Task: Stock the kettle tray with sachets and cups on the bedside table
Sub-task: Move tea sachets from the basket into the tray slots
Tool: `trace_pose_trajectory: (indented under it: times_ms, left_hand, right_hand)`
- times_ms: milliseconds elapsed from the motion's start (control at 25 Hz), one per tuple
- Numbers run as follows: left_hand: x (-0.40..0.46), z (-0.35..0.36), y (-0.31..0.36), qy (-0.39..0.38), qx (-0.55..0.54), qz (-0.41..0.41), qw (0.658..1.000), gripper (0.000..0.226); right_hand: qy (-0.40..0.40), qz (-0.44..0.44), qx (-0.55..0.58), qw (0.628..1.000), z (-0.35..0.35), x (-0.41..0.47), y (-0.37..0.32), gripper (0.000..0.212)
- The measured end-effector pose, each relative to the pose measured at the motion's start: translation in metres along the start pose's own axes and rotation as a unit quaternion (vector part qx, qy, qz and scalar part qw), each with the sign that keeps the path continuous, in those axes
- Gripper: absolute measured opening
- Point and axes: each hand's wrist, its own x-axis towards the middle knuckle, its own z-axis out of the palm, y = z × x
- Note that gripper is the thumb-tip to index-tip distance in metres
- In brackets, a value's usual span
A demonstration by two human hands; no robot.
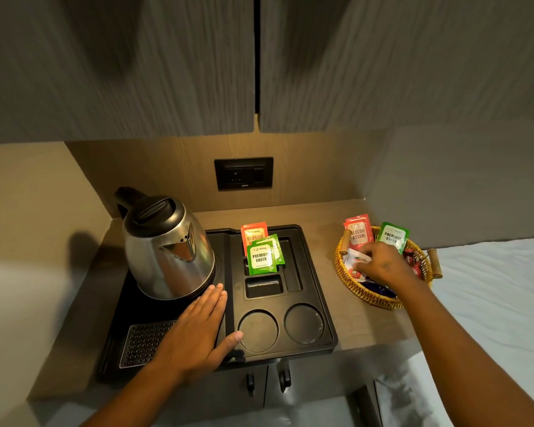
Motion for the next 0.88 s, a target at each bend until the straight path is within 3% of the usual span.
trace_pose_trajectory:
  times_ms: [120, 360, 560, 800, 880]
  left_hand:
    - [-0.001, 0.0, 0.001, 0.003, -0.003, -0.002, 1.0, 0.094]
    - [-0.001, 0.001, 0.0, 0.015, 0.001, 0.006, 1.0, 0.089]
    - [-0.001, 0.001, -0.001, 0.01, -0.005, 0.001, 1.0, 0.087]
    - [-0.002, -0.002, 0.001, 0.008, 0.005, 0.001, 1.0, 0.088]
    - [-0.002, -0.002, 0.001, 0.006, 0.007, 0.002, 1.0, 0.087]
  right_hand:
    - [-0.01, -0.004, 0.004, 1.0, -0.018, -0.007, -0.004, 0.005]
    - [0.073, -0.135, 0.001, 0.988, -0.061, -0.042, -0.055, 0.005]
    - [-0.069, -0.258, -0.011, 0.964, 0.02, -0.054, -0.144, 0.011]
    - [-0.15, -0.243, -0.056, 0.957, 0.072, -0.035, -0.163, 0.02]
    - [-0.13, -0.236, -0.028, 0.963, 0.068, -0.031, -0.159, 0.028]
